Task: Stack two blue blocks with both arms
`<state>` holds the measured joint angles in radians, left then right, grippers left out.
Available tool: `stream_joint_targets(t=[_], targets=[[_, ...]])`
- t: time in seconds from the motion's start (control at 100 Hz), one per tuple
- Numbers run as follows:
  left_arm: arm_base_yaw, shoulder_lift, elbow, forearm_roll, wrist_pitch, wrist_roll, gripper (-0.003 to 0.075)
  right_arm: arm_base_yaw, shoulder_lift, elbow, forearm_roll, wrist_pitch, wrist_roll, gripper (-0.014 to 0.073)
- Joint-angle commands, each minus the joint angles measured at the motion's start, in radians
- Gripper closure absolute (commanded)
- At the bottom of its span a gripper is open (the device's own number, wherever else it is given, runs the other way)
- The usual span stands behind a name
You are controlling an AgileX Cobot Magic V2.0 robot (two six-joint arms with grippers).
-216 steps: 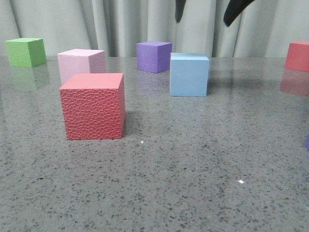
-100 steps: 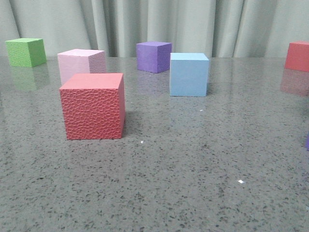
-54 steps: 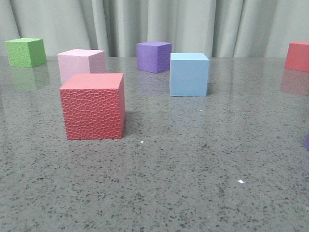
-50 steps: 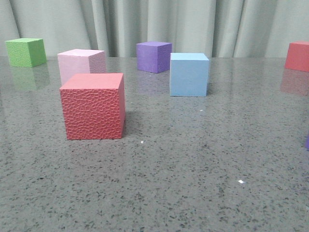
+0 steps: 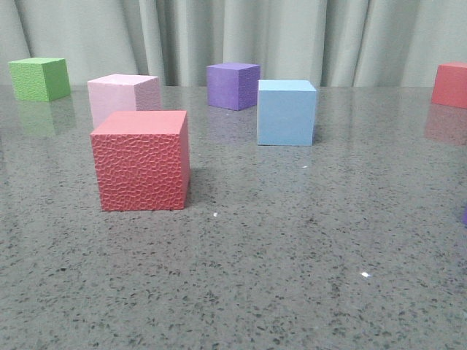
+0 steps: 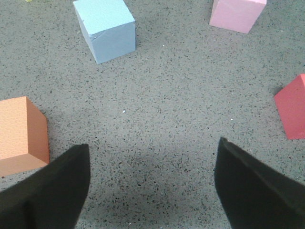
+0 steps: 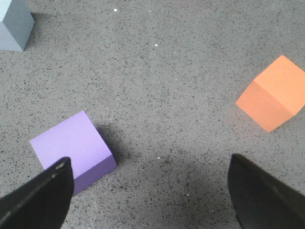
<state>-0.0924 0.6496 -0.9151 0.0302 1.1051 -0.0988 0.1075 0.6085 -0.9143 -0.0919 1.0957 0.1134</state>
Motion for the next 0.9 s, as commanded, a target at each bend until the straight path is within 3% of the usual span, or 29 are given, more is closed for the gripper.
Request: stream_joint_targets(t=[0.0, 0.16, 0.4, 0.89], targets=[[0.004, 0.007, -0.032, -0.001, -0.065, -0.001, 0.0207, -0.009, 0.002, -0.023, -0.016, -0.067, -0.003, -0.0053], [0.004, 0.007, -0.032, -0.001, -0.073, -0.001, 0.0207, -0.009, 0.002, -0.023, -0.015, -0.066, -0.003, -0.0053], [0.004, 0.044, -0.05, -0.001, -0.193, -0.011, 0.0207, -0.009, 0.002, -0.023, -0.015, -0.068, -0.003, -0.0053], [0.004, 0.471, -0.336, 0.01, -0.263, -0.058, 0.0206, -0.009, 0.002, -0.023, -0.004, -0.065, -0.003, -0.0053]])
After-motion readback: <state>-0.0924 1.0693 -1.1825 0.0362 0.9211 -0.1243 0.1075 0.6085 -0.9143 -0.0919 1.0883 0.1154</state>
